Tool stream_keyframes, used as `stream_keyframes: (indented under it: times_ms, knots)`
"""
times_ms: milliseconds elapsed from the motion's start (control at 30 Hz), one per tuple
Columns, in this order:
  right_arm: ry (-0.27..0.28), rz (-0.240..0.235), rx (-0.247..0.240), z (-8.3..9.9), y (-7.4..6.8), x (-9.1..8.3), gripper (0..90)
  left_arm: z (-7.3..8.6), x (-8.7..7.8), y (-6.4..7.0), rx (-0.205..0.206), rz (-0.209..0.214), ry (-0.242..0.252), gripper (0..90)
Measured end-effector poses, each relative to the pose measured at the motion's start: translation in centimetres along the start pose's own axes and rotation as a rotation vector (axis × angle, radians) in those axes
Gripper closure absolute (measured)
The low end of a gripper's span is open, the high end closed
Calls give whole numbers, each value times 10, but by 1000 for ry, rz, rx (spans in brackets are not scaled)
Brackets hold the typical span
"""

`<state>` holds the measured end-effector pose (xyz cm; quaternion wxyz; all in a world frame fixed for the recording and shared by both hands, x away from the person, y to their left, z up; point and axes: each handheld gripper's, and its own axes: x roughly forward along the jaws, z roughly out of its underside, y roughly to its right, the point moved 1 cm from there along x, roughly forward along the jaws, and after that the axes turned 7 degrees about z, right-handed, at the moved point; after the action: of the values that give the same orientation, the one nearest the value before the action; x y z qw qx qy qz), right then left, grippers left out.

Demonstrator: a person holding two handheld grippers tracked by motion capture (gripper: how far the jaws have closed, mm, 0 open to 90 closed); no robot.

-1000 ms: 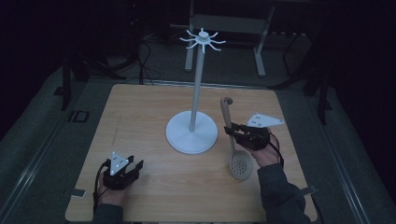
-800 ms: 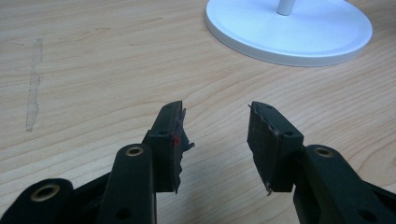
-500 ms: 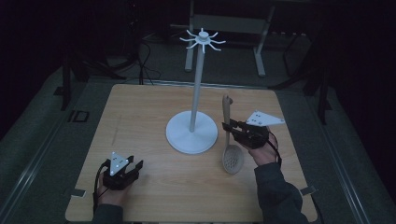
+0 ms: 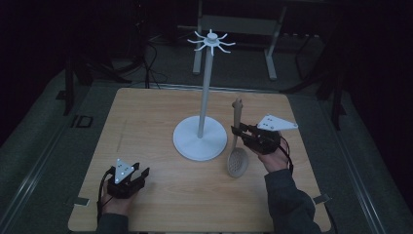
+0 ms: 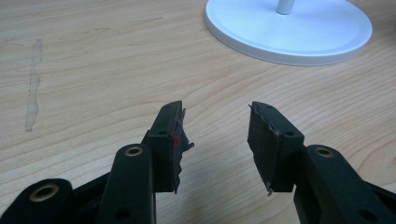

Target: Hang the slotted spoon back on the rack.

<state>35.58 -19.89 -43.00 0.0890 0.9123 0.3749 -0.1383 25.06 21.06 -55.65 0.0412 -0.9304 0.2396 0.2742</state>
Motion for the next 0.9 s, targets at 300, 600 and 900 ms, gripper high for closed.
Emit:
stream_keyframes:
  times_ms: [300, 600, 900]
  knots:
    - [20, -6, 2, -6, 0, 0, 745, 0, 0, 0, 1, 0, 0, 557]
    - [39, -5, 7, -18, 2, 0, 745, 0, -1, 0, -4, 0, 4, 557]
    - [49, 4, 12, -31, 6, 0, 744, 0, -1, -1, -1, 0, 2, 556]
